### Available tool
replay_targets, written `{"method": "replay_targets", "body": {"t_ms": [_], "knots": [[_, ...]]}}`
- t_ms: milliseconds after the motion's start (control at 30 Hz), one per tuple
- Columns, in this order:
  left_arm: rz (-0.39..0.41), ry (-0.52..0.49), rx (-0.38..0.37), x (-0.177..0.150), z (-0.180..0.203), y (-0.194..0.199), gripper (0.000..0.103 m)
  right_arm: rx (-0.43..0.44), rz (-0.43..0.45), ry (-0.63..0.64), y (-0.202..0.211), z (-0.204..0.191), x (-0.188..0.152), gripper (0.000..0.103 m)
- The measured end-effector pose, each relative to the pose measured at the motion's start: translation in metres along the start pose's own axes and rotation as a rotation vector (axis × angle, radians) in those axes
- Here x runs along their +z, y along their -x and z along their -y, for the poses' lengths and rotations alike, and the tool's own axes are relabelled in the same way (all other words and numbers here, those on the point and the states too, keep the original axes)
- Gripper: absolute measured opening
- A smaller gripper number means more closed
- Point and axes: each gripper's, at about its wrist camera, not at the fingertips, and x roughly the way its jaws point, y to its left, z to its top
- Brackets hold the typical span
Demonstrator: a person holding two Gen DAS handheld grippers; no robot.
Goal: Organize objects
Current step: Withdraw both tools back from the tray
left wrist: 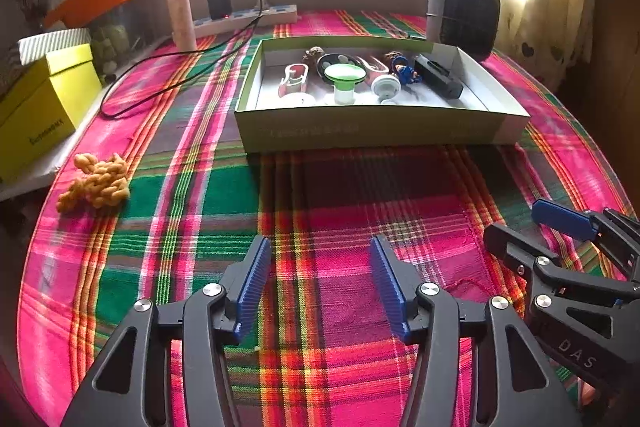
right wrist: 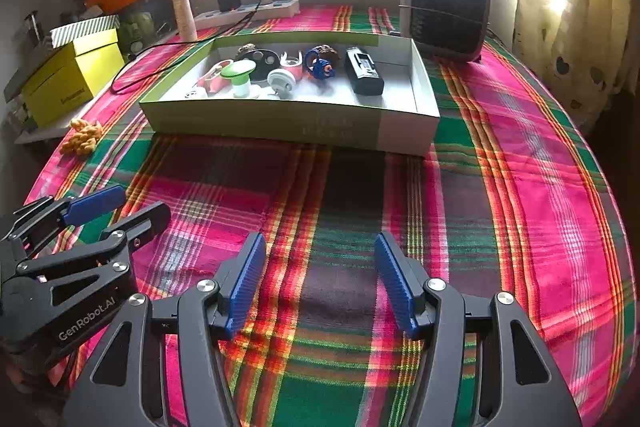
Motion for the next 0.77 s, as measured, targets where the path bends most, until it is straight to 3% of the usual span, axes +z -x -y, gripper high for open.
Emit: {"method": "replay_targets", "body": {"t_ms": [767], "knots": [[0.0, 0.012, 0.001, -0.0001, -0.0008, 0.0008, 0.054, -0.013, -0.004, 0.01, -0.0004, -0.002, 0.0009, 0.059]]}}
